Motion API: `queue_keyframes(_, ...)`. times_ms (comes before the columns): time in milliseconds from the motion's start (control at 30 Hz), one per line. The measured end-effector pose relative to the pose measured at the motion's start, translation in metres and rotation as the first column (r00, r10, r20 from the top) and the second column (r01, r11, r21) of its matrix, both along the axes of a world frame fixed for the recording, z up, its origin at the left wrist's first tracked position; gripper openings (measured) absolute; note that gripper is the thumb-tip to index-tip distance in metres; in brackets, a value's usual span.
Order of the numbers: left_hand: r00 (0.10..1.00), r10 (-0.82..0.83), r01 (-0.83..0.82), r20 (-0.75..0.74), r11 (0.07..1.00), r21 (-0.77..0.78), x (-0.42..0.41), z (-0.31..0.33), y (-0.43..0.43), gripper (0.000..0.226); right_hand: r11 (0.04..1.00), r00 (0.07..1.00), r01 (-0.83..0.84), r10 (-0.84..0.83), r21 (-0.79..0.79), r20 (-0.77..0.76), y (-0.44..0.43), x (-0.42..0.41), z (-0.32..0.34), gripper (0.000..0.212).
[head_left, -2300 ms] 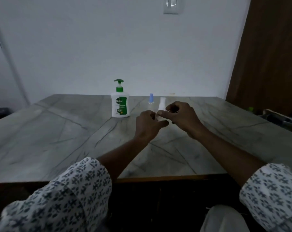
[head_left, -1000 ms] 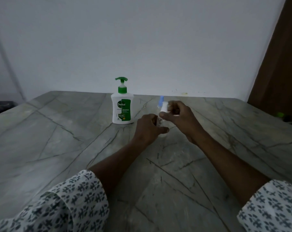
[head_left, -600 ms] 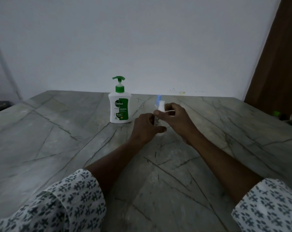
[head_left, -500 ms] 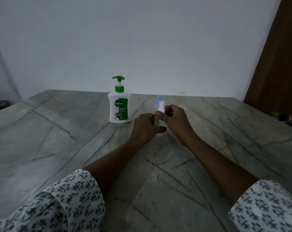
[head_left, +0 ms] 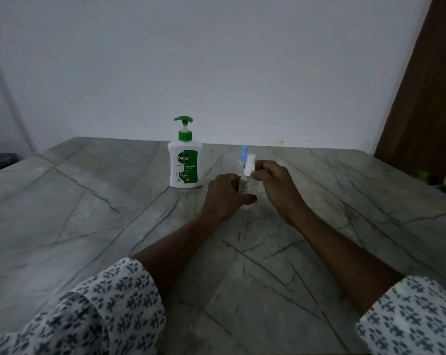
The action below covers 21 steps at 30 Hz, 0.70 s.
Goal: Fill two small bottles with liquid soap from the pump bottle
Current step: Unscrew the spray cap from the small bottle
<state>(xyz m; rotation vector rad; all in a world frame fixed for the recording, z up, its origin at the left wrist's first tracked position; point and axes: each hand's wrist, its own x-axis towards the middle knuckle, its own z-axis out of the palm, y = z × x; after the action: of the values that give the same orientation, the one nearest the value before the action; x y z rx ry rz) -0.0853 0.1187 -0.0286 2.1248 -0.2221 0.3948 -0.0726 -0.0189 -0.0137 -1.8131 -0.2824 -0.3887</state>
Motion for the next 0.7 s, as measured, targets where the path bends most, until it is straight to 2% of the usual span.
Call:
queue_keyframes(67, 1.000, -0.003, 0.003, 0.000, 1.000, 0.012, 0.000, 0.000, -0.001, 0.028, 1.000, 1.000, -0.014, 0.014, 0.025, -0.012, -0.001, 0.000, -0.001, 0.026)
queue_keyframes(167, 1.000, 0.001, -0.001, 0.012, 1.000, 0.023, 0.000, 0.001, -0.001, 0.032, 0.996, 0.997, 0.066, -0.065, -0.056, 0.029, 0.004, 0.000, -0.005, 0.044)
queue_keyframes(300, 1.000, 0.002, -0.002, -0.010, 1.000, 0.017, 0.000, 0.002, 0.000, 0.026, 0.995, 0.991, 0.101, -0.099, -0.023, 0.088, 0.005, 0.001, 0.004, 0.033)
queue_keyframes(400, 1.000, 0.010, -0.010, -0.016, 1.000, 0.000, 0.000, 0.002, 0.000, 0.035, 0.996, 0.990, 0.040, -0.051, 0.083, 0.129, 0.000, -0.003, 0.025, 0.014)
queue_keyframes(700, 1.000, -0.006, 0.007, -0.028, 1.000, 0.017, -0.001, 0.005, 0.004, 0.038, 0.986, 0.948, -0.049, -0.005, 0.161, 0.319, -0.014, -0.003, 0.097, 0.003)
